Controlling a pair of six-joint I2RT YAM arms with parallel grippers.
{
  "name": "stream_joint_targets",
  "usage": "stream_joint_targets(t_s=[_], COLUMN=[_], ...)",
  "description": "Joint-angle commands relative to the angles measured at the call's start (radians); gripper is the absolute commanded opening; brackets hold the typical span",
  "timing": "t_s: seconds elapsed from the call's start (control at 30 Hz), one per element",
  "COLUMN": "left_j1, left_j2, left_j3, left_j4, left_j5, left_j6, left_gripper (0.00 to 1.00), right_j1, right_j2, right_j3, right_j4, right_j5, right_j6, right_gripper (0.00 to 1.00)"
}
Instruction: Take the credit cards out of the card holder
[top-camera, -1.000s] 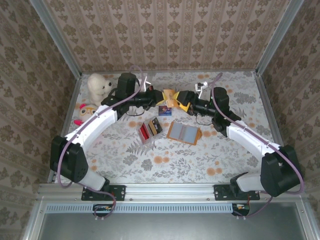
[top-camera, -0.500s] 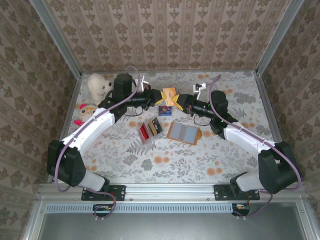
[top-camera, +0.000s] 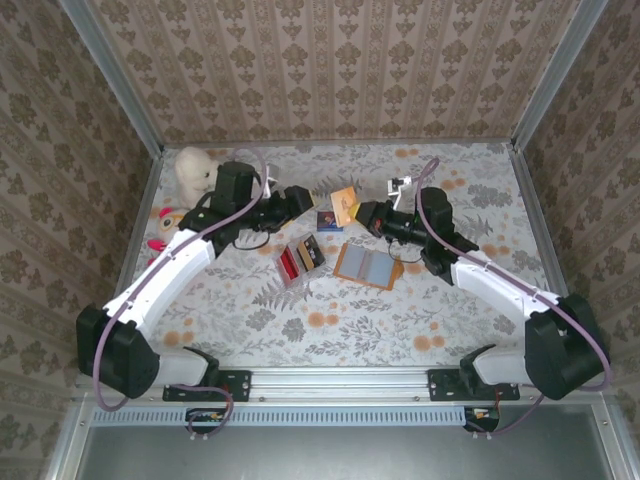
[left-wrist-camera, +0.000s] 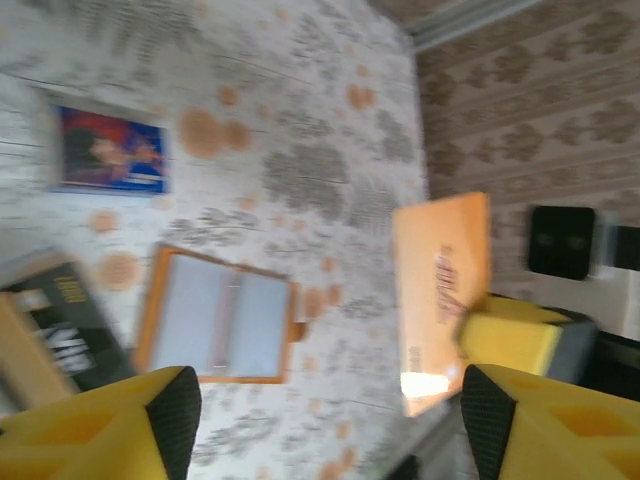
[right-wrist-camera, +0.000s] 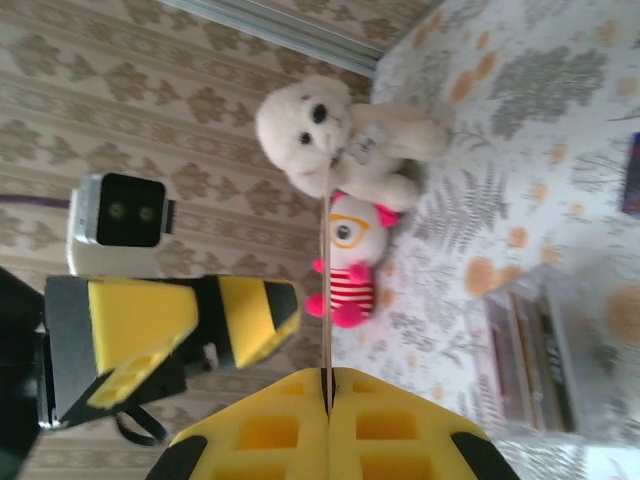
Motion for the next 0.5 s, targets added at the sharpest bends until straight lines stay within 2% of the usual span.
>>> stream_joint_targets(t_s=[0.0,0.13,0.3,0.47], left_j1=[0.049,0.096,0.130,0.188], left_j2=[-0.020,-0.042,-0.090,-0.148], left_j3=[-0.051,-0.092,-0.089,-0.091], left_j4=[-0.132,-0.159,-0.240,-0.286], left_j5=[-0.165,-0.218,-0.301,-0.320], left_j6=[0.087,0.136,0.221,0.272], left_gripper=[0.79,0.88,0.98,1.00], right_j1=[0.068,0.164,0.304,0.412], right_j2=[-0.039,-0.001,0.123,0.279], right_j3=[0.072,0.142,0.252,0.390], right_j4=[-0.295,-0.429,-0.516,-0.584], right_j5=[0.151,0.282,0.447,0.610], right_j6=[-0.215,-0.307,-0.378,-0.419], right_gripper=[0.00,0.00,0.00,0.00])
